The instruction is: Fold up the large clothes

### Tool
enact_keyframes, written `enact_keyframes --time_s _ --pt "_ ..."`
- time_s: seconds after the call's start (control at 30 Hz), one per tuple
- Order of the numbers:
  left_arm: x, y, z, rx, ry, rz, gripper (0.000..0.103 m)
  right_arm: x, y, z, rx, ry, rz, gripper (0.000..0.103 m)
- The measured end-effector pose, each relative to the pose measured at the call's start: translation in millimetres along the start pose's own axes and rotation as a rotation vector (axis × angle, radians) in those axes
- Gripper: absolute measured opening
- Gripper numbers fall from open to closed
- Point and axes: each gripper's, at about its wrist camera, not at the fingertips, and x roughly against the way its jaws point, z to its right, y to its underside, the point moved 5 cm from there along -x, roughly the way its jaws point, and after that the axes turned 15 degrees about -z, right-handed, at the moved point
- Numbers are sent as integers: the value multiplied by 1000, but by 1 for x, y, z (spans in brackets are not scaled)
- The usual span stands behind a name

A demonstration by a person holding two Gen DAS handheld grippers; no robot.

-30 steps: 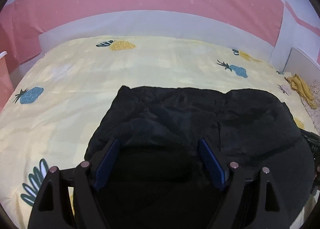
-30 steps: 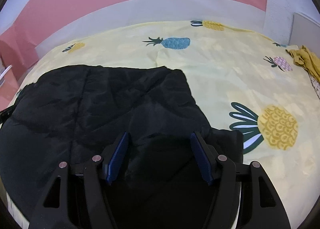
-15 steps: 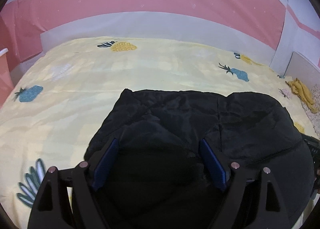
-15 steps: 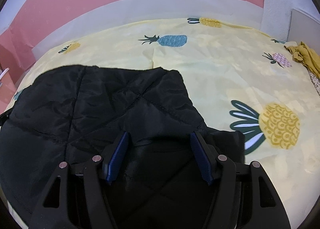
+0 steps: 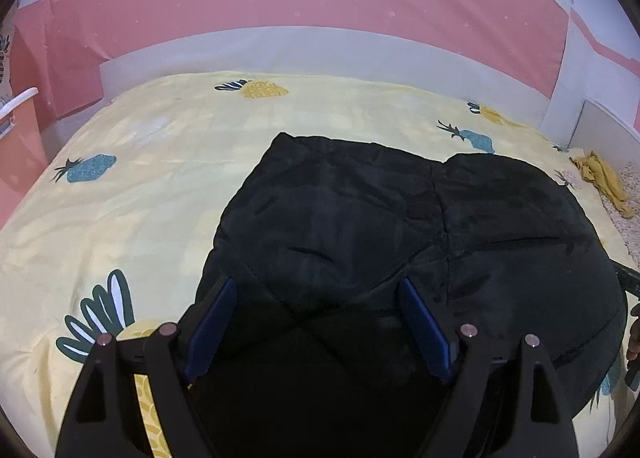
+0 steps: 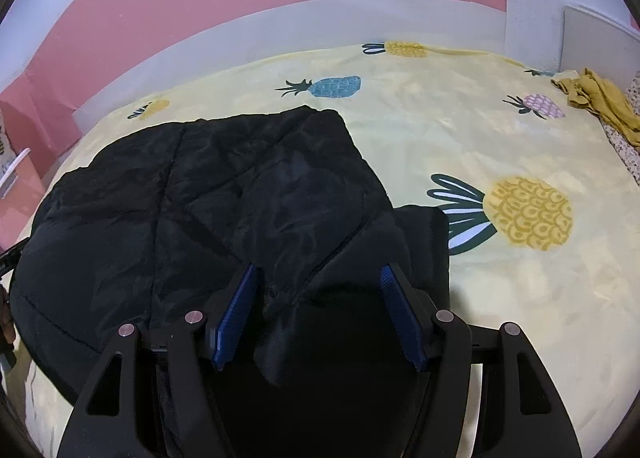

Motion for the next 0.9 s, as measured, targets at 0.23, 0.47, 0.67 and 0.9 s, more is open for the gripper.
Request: enact_keyframes --time_s 0.23,0.47,0.67,0.9 --pt "4 4 1 -7 -13 -4 85 12 2 1 7 9 12 64" --pt "17 -1 3 -13 -32 11 84 31 0 -1 11 1 39 64" --pt "12 -8 3 -32 -59 9 85 7 -3 1 18 8 -34 64" --pt "25 -2 -7 9 -23 16 84 25 -2 3 -1 18 15 64"
